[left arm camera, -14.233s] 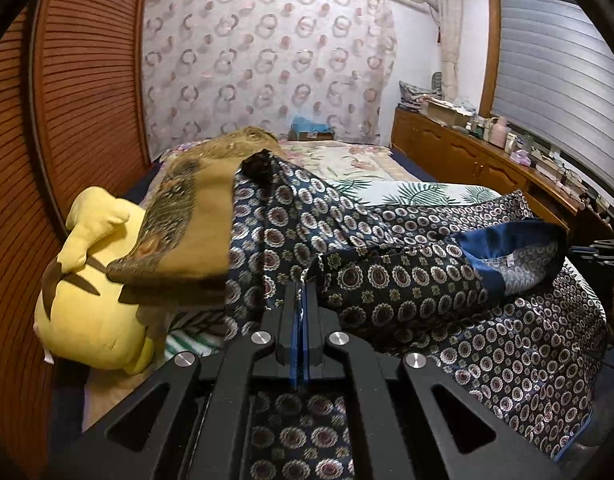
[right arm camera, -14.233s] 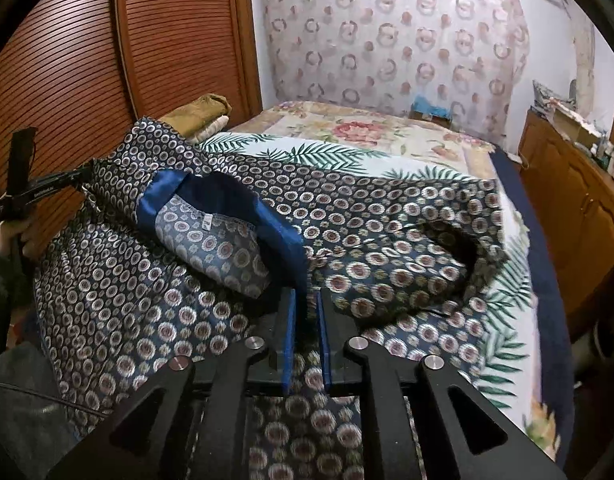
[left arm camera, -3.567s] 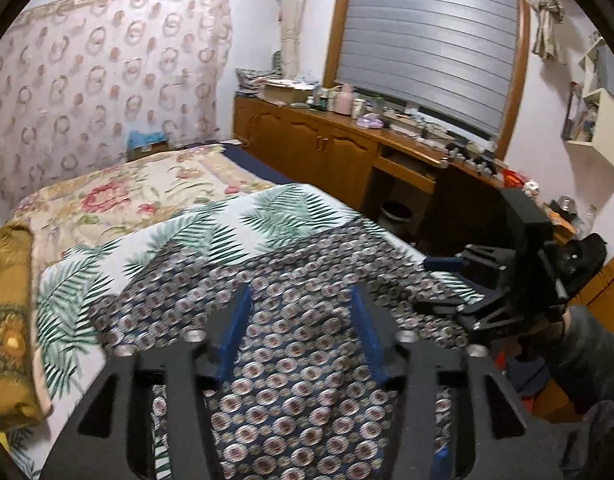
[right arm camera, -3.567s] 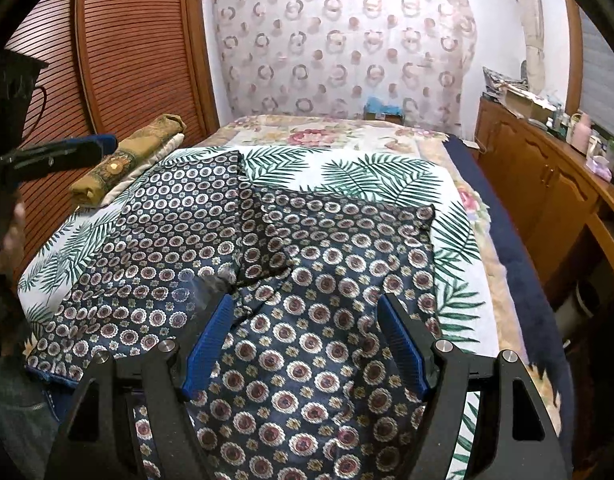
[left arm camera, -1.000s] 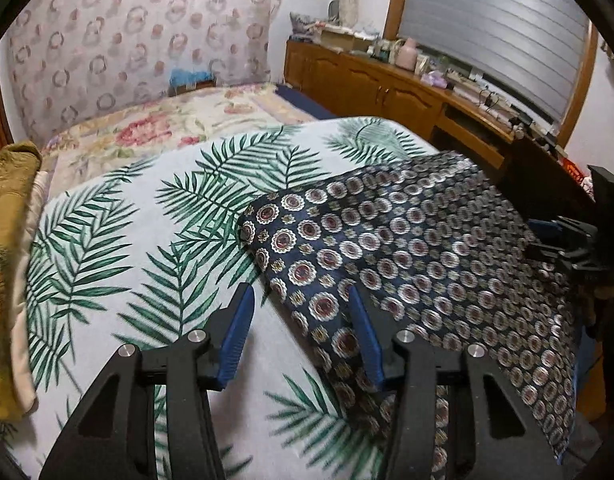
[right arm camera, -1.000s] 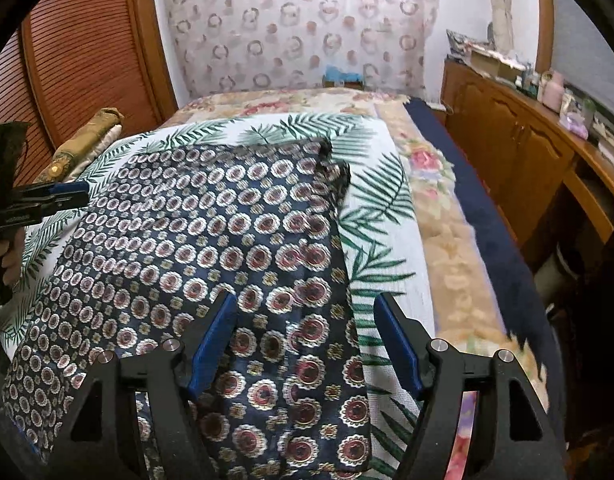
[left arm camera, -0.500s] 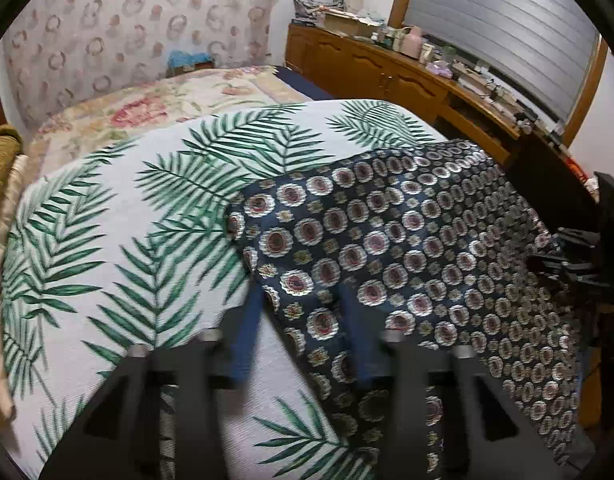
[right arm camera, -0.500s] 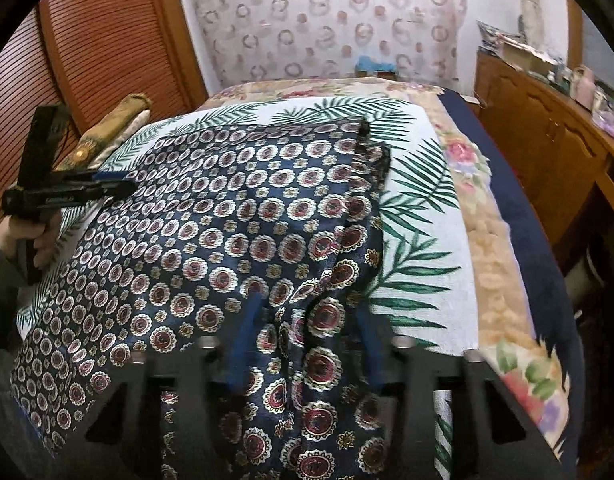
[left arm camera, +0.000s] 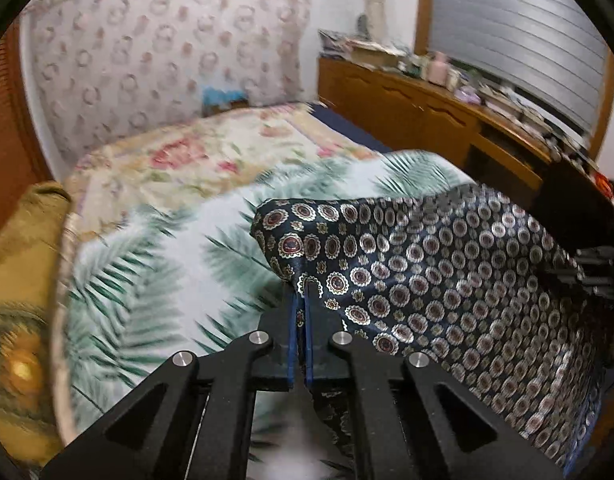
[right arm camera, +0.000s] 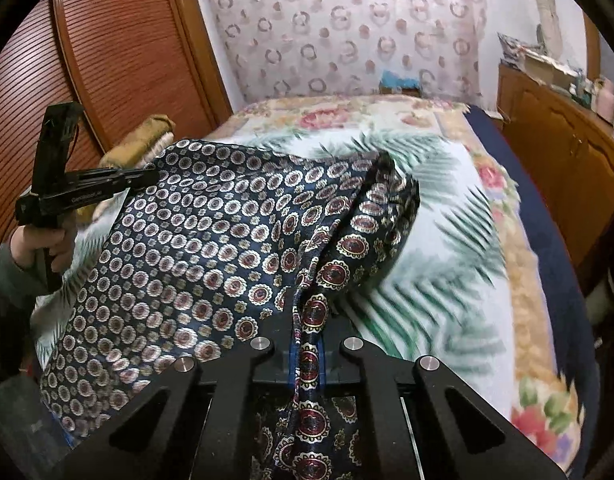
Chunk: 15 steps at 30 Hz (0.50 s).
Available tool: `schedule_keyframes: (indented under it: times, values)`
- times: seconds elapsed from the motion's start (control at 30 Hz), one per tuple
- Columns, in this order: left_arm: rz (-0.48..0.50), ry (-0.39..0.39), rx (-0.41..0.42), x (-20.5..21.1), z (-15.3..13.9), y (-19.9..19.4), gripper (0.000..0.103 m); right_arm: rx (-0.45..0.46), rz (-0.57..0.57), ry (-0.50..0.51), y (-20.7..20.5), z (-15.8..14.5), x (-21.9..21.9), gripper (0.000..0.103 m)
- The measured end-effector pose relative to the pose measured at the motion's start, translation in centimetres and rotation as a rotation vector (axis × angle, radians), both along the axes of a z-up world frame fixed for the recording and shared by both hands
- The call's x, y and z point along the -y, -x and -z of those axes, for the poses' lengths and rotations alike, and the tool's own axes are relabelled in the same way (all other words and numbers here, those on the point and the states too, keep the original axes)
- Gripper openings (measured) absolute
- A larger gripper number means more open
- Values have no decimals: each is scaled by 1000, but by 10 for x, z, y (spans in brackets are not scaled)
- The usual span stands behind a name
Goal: Fold small clothes
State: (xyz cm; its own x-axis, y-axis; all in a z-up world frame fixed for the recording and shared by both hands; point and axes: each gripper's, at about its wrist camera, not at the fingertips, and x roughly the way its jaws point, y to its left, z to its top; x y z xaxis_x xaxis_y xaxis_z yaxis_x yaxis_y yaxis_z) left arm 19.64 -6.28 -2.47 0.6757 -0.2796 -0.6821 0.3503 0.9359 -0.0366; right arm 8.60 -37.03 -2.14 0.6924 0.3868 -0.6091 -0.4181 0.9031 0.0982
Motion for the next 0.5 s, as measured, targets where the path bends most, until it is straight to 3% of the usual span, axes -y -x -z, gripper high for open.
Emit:
schedule_keyframes:
  times: [0.17, 0.33, 0.43, 0.5]
  values:
    - [-65, -14, 32, -32, -17, -25, 4, 27, -30, 18, -28, -9, -38, 7]
    - [-72, -14, 13, -47, -11, -31, 4, 20, -18, 74, -47, -2, -56, 7]
    - [-79, -2, 7, -53, -5, -25, 5, 20, 11, 119, -50, 2, -56, 18]
    - [-76, 18, 2, -57, -1, -17, 20, 28, 38, 140, -49, 0, -52, 32]
